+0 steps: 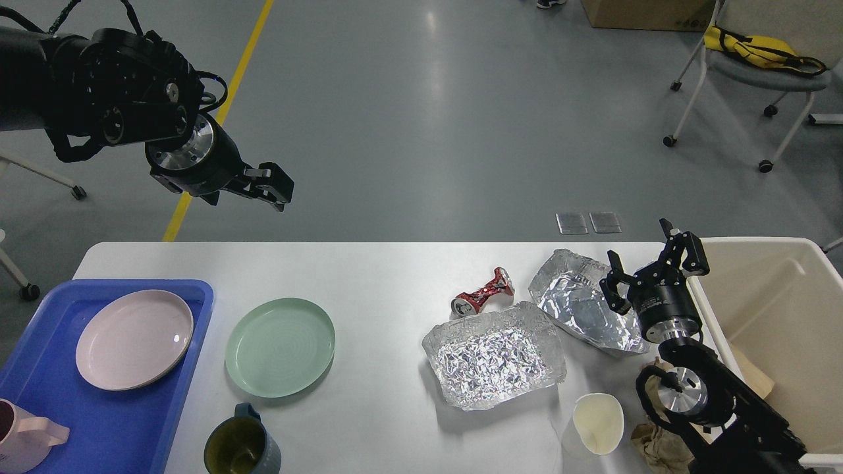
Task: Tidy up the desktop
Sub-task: 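Swing the left arm up and over toward the dark mug, then lower the left gripper down onto the dark mug nearest the robot, then close the left gripper around the dark mug, then lift the dark mug and set it on the blue tray corner, then open the left gripper and move it to the pale green plate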
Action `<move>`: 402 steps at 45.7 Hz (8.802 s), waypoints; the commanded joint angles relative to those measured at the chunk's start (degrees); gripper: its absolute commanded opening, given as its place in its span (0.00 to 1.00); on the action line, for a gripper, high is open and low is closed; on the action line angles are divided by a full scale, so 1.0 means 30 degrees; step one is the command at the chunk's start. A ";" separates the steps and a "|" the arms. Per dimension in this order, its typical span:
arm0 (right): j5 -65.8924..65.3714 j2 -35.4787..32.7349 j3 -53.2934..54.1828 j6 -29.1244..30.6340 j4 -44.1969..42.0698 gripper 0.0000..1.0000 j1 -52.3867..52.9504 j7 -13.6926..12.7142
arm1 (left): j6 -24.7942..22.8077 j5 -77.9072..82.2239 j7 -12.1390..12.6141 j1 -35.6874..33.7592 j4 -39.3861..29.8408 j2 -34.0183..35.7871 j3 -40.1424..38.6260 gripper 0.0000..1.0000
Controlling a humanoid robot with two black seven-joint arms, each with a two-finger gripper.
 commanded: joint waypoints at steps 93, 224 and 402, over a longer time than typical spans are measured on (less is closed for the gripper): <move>0.0011 0.0001 0.0000 -0.0001 0.0000 1.00 0.0000 -0.0005 | -0.0321 0.0383 0.5432 0.5562 -0.6233 0.4165 -0.1554 0.88; -0.0018 0.0001 0.0000 -0.0001 0.0000 1.00 0.0000 0.0024 | 0.7150 0.2375 0.6253 1.1743 -0.6733 0.3697 -0.5128 0.88; -0.0018 0.0001 0.0000 -0.0001 0.0000 1.00 0.0000 0.0024 | 0.4956 0.4983 0.7366 1.0368 -0.4653 1.2953 -0.3839 0.96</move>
